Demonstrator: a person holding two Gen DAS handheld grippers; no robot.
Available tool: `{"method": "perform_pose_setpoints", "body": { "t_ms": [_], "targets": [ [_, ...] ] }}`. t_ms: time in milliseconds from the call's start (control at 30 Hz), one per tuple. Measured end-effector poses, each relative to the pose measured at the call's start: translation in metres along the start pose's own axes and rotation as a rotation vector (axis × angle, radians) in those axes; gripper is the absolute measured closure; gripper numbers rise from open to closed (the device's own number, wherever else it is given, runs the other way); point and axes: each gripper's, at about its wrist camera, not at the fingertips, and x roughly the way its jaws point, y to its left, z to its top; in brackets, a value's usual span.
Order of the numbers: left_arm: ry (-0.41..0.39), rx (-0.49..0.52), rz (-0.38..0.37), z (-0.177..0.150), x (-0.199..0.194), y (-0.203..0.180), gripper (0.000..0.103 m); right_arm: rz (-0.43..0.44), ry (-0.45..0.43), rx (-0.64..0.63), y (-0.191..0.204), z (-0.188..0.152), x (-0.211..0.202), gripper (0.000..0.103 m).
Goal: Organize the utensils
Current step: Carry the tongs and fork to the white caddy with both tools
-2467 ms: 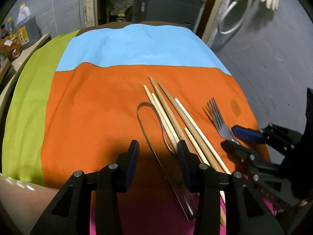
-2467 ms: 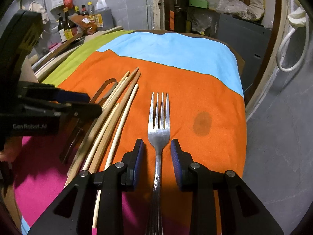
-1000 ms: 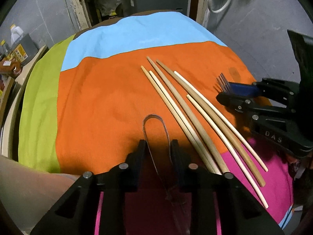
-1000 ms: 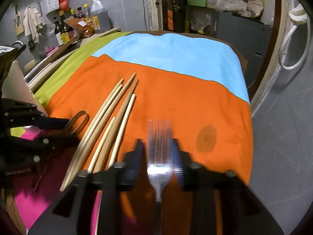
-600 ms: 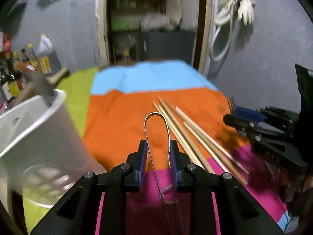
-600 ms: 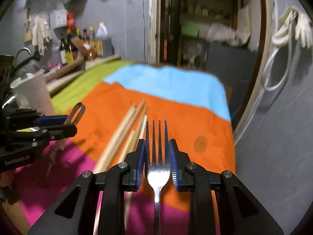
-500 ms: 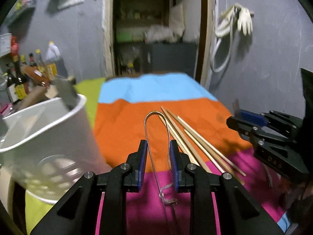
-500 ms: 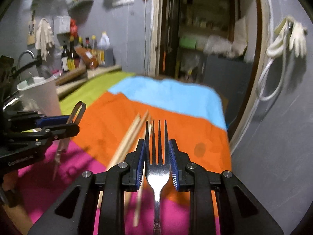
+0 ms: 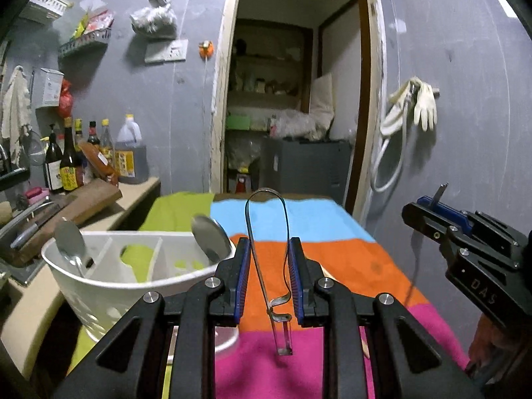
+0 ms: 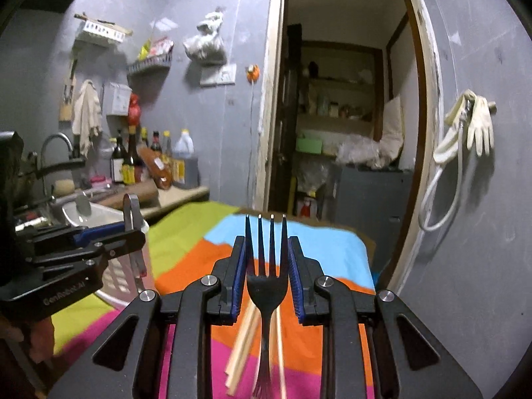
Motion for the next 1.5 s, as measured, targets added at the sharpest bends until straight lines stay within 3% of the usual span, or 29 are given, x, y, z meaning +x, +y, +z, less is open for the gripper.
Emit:
{"method": "perform_pose_setpoints", "body": {
  "t_ms": [500,733,933,1133,1500],
  "targets": [
    [-0.102,-0.004,0.027,0.054,-0.06,0.053,0.084,0.121,-0.119,-0.019,0.049,0.063,0.002,0.082],
    [-0.163,-0.024,0.117,0.079,-0.081,0.099,0.084,0.204,-0.167,-0.035,0.079,0.093,0.013,0.082],
    [-0.163,-0.054,0.201,0.087,-0.075,0.137,0.084,0.263,-0.198,-0.032,0.103,0.115,0.03,0.082],
    [-0.1,-0.085,0.232,0.073,-0.049,0.16,0.084,0.286,-0.153,-0.037,0.123,0.109,0.057,0.082],
    [0.002,-0.076,0.225,0.042,-0.018,0.163,0.084,0.278,-0.008,-0.005,0.127,0.067,0.1,0.082]
  ]
}}
